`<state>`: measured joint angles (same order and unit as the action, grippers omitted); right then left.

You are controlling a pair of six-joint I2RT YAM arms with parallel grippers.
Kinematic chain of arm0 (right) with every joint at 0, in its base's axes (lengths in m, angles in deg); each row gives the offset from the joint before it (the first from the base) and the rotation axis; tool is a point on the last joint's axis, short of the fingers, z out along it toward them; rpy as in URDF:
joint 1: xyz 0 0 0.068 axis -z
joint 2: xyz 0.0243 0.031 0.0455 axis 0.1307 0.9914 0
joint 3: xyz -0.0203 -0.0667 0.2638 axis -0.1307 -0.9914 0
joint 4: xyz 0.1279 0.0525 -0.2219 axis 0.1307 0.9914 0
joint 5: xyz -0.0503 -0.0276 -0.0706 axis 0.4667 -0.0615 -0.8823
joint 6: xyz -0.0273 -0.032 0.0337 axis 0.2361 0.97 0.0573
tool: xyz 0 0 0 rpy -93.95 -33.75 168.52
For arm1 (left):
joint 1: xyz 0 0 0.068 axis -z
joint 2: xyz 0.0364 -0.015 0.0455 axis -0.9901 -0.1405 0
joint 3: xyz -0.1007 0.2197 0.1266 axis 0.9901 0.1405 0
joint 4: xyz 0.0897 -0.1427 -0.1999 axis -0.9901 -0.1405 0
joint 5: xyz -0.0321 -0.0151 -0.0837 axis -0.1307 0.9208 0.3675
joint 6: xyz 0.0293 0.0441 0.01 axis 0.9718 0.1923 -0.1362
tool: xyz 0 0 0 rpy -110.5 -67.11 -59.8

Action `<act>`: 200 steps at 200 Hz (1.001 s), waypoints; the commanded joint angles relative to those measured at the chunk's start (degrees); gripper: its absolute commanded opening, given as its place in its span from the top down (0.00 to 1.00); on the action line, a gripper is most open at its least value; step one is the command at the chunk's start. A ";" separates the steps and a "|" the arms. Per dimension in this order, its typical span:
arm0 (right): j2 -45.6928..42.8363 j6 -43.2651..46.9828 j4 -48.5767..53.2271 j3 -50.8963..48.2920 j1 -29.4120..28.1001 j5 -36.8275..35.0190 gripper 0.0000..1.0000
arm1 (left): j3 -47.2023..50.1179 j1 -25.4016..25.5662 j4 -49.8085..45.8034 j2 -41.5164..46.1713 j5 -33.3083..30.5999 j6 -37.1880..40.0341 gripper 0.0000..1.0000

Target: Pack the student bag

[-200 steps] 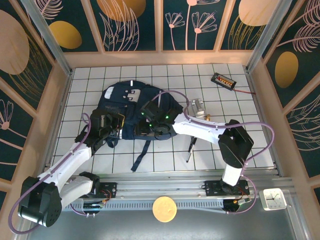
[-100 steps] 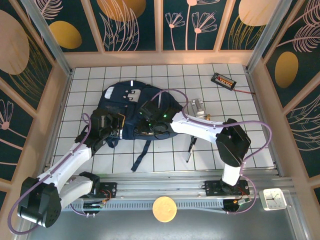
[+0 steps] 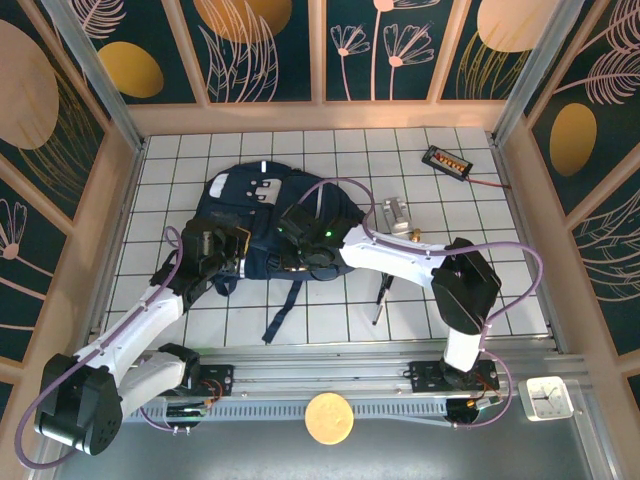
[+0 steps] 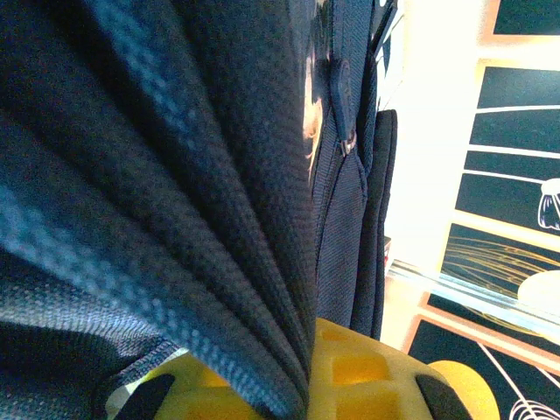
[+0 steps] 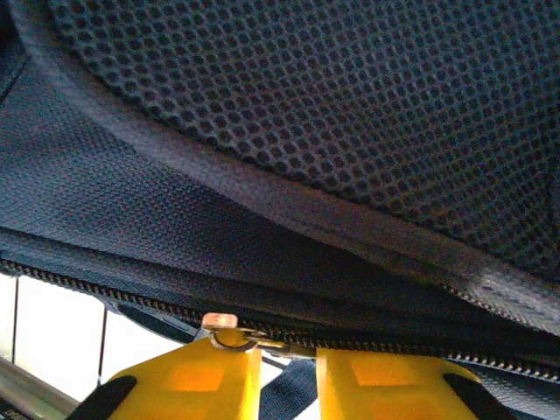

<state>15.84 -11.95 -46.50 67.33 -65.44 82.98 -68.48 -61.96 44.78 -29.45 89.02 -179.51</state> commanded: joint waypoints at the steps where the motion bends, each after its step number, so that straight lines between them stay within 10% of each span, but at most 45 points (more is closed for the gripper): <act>1: -0.30 0.77 0.97 0.43 -0.08 -3.30 0.82 | -2.20 1.05 5.02 2.40 3.72 -0.20 1.00; 45: -1.71 1.35 1.93 -0.19 -0.08 -3.57 1.00 | -1.67 1.01 5.06 2.56 3.11 -0.27 1.00; 200: -14.63 5.78 -0.57 -13.65 6.60 6.28 1.00 | -0.96 1.00 4.29 3.05 2.11 0.37 1.00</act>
<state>3.03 -9.76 -47.15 54.37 -59.89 85.25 -68.46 -61.24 44.29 -28.42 88.98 -179.51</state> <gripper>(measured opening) 0.055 0.074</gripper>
